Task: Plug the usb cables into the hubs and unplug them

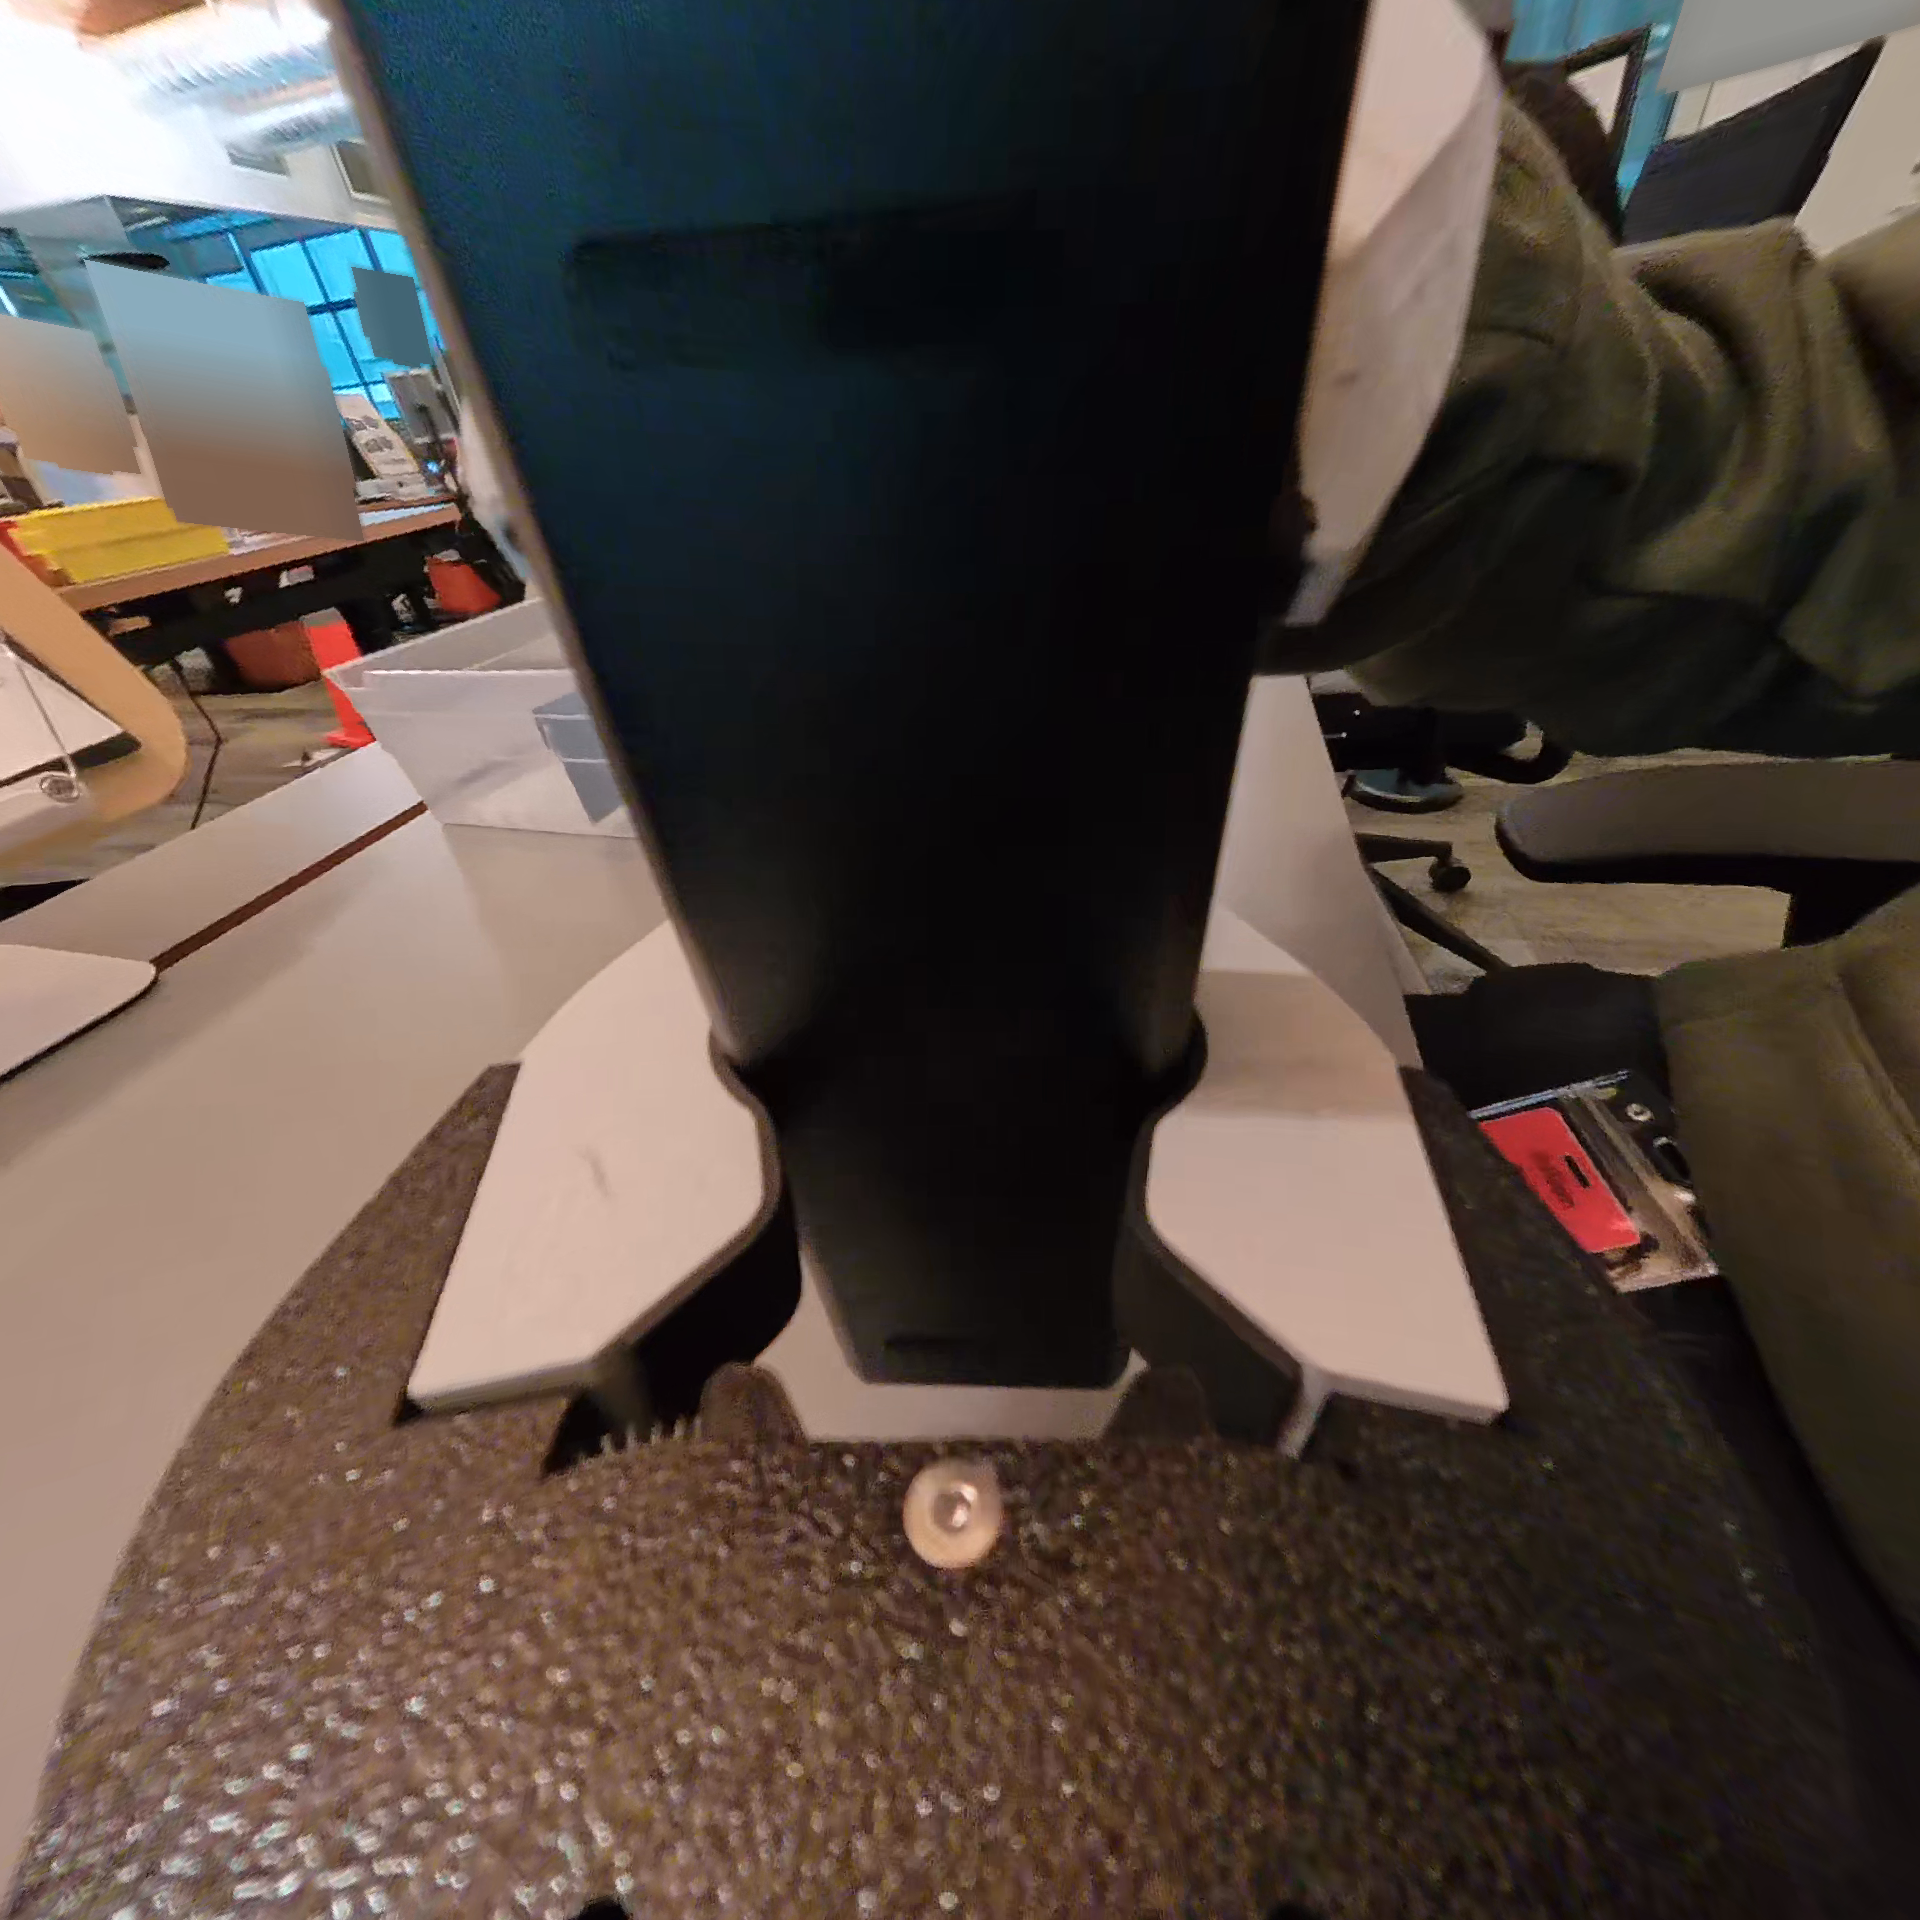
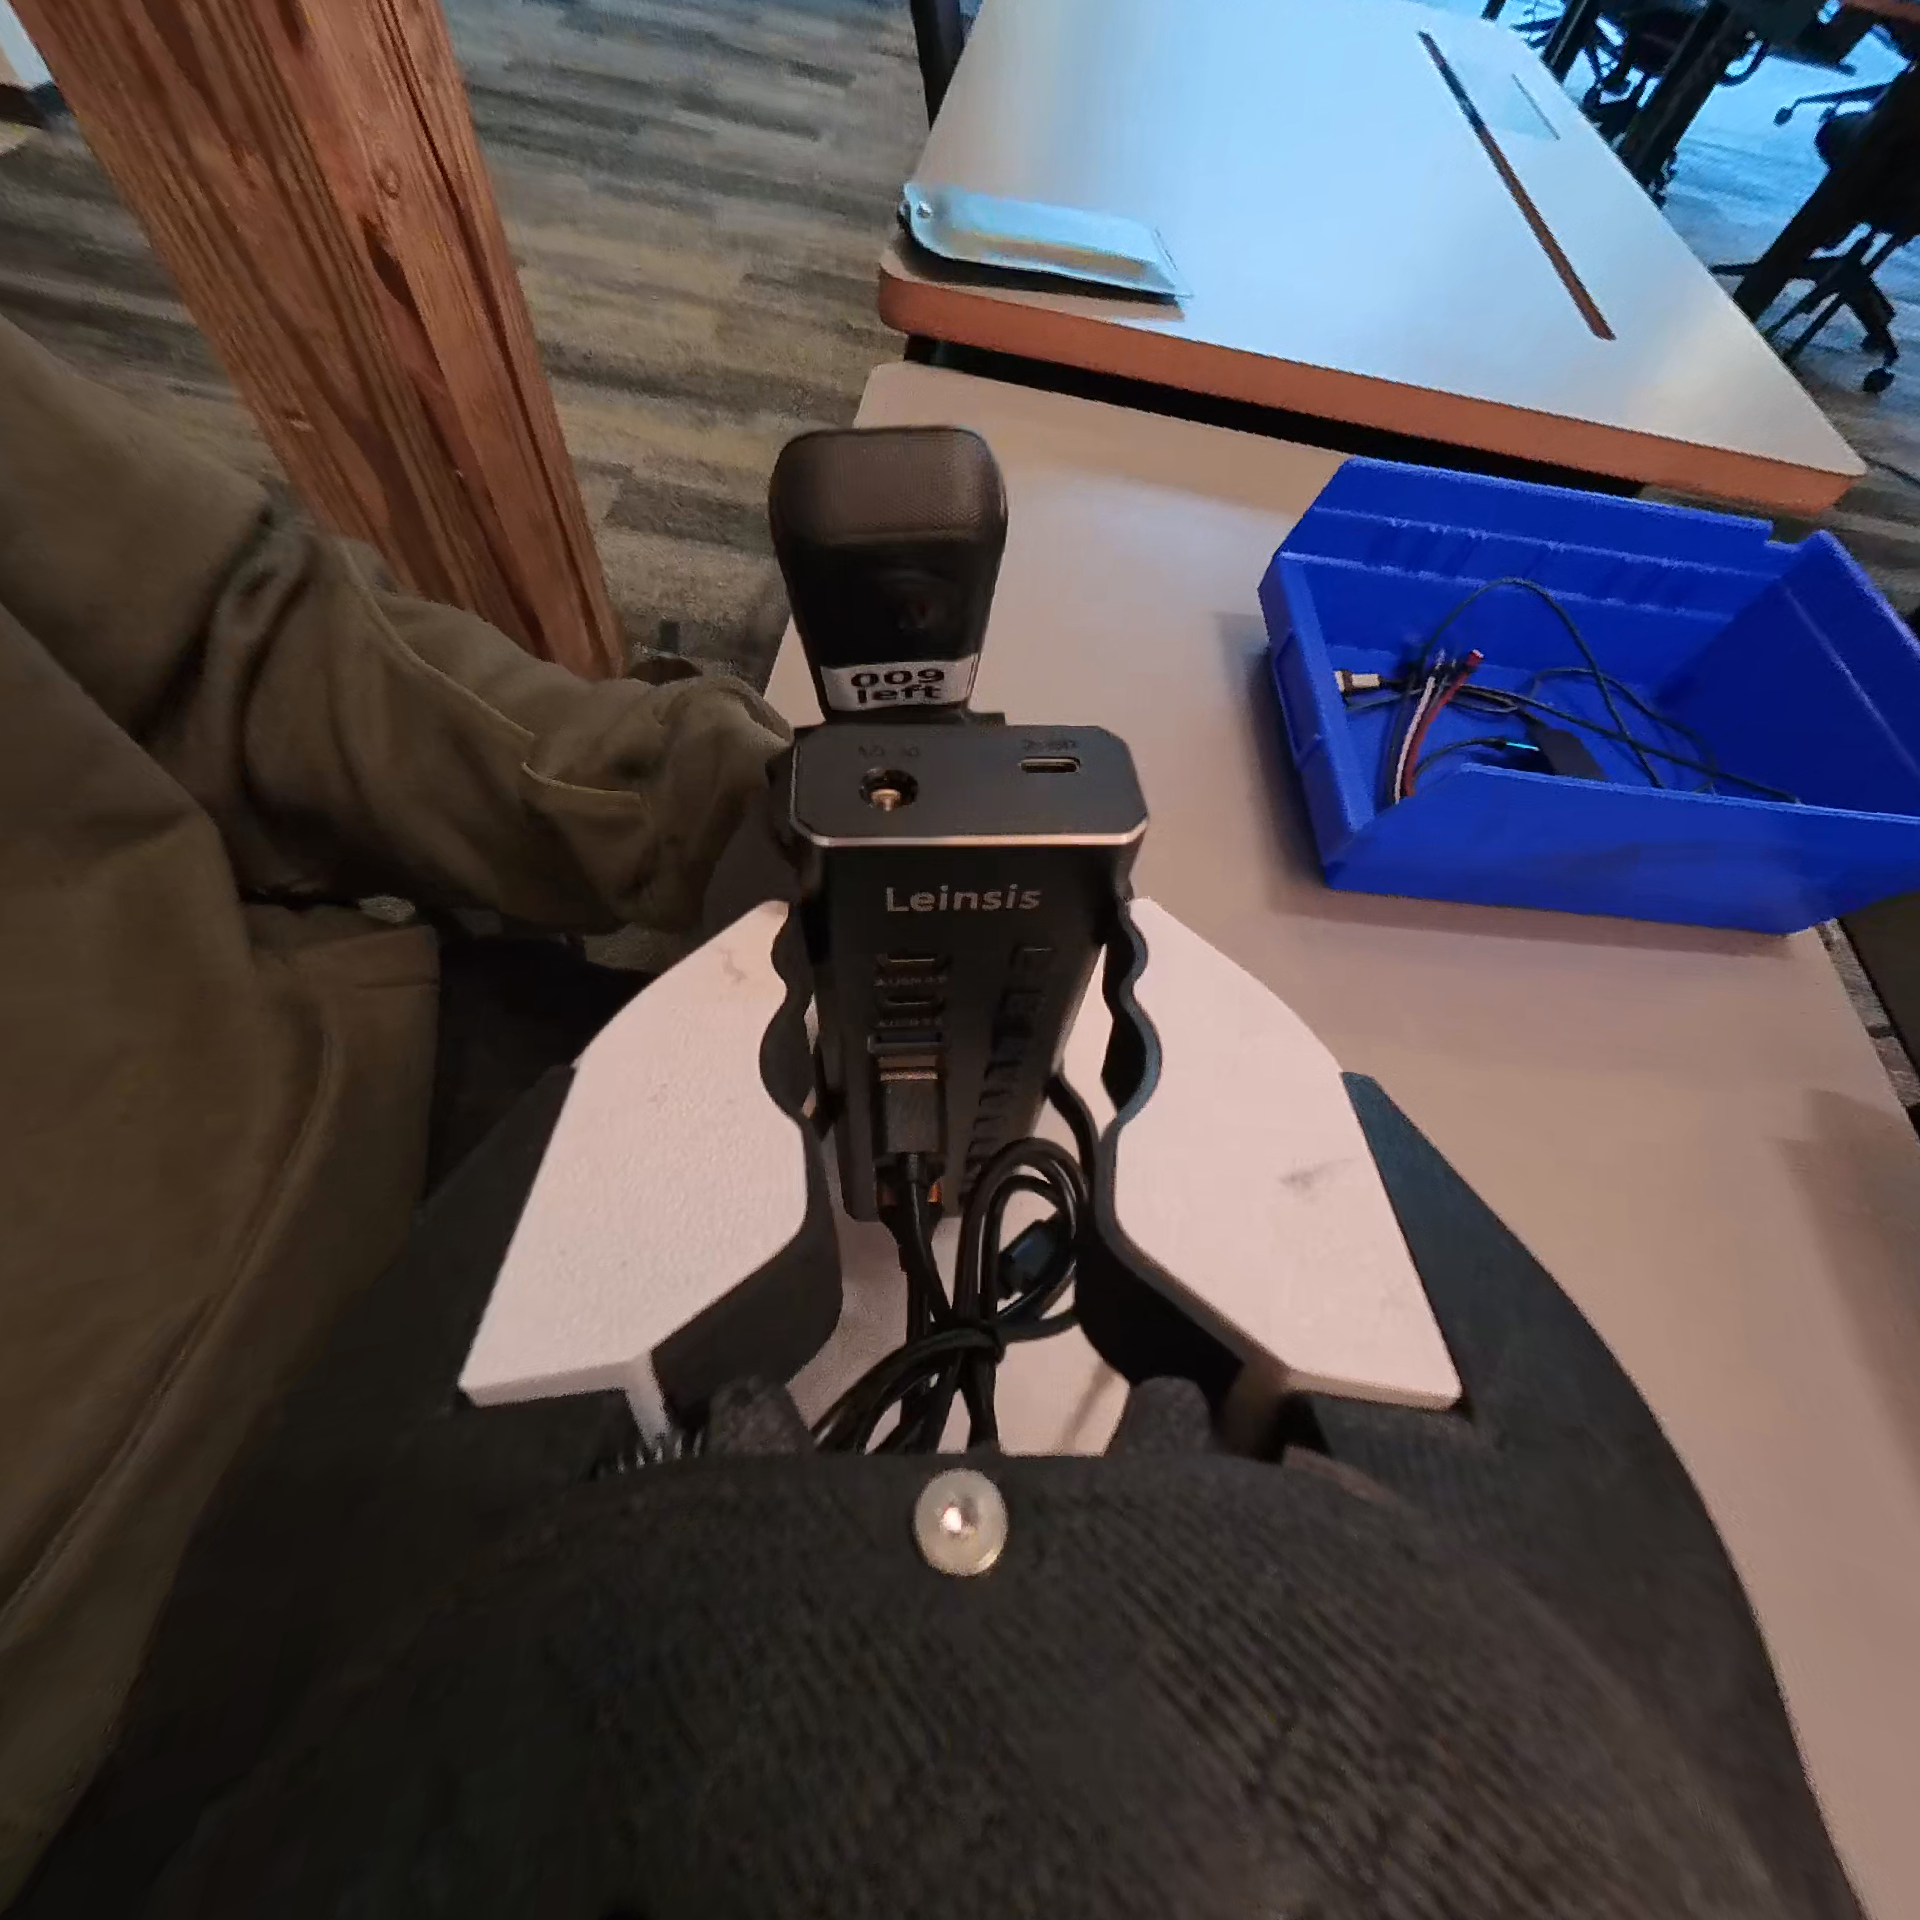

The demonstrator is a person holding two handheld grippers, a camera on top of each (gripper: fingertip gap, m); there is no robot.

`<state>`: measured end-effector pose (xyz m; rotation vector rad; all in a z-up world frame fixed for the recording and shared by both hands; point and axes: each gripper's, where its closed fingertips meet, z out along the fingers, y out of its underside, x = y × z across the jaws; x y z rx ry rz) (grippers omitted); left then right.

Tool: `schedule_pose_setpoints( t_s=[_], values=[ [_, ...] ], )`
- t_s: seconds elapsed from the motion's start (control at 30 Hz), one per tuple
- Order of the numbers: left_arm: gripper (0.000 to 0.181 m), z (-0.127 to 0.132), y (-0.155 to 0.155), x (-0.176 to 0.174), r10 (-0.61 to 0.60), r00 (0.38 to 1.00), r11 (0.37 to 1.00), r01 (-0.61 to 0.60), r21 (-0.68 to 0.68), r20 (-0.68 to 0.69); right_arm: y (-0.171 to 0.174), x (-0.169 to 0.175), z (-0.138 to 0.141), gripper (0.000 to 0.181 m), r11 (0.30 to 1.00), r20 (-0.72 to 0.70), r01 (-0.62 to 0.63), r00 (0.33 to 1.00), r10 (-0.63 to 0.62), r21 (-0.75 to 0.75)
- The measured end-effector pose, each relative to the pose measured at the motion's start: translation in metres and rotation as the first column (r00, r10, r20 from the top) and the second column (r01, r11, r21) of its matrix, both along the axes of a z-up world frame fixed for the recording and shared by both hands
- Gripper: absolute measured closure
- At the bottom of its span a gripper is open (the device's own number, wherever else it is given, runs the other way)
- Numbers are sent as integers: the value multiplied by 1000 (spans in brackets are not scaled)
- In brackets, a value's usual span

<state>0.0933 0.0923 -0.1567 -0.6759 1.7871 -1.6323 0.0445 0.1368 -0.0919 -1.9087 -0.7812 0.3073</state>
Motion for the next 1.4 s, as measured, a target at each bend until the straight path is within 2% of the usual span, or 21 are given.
schedule_pose_setpoints(
  t_s=[0.13,0.23,0.4,0.47,0.57,0.67,0.8,0.93,1.0,1.17,1.3,1.4],
  values=[
    [104,-6,3,3,5,1000,1000,-5,24,-24,0,4,-4,127,1000,28,15,999,-15,-3],
    [105,-4,1,4,4,1000,1000,-4,-20,-2,1,4,-4,127,1000,34,25,999,-24,-16],
    [105,4,11,4,2,1000,988,0,-152,12,-6,20,0,130,989,80,144,987,-141,-36],
    [110,2,19,2,17,1000,991,-15,-133,14,-11,25,-4,133,985,65,170,984,-167,-41],
    [109,4,21,0,11,999,990,-6,-139,36,-13,19,-14,136,985,12,156,988,-155,-73],
    [105,1,17,-1,-5,999,993,9,-114,34,-10,18,-30,143,983,66,153,987,-147,-99],
    [104,0,11,-2,-21,999,997,24,-76,39,-8,9,-33,166,986,45,119,992,-115,-120],
    [105,-3,10,-3,-26,999,997,29,-75,41,-10,12,-46,159,968,42,130,991,-124,-214],
    [105,-3,9,-3,-35,998,996,39,-79,43,-12,11,-51,167,971,87,111,992,-94,-212],
    [105,-2,7,-4,-40,998,997,43,-64,49,-15,10,-50,167,965,119,88,991,-60,-246],
    [104,2,8,-5,-36,997,997,40,-62,63,-14,5,-42,162,969,69,66,996,-51,-238],
    [104,2,8,-5,-36,997,997,40,-62,66,-12,6,-41,166,970,41,68,997,-60,-235]
  ],
)
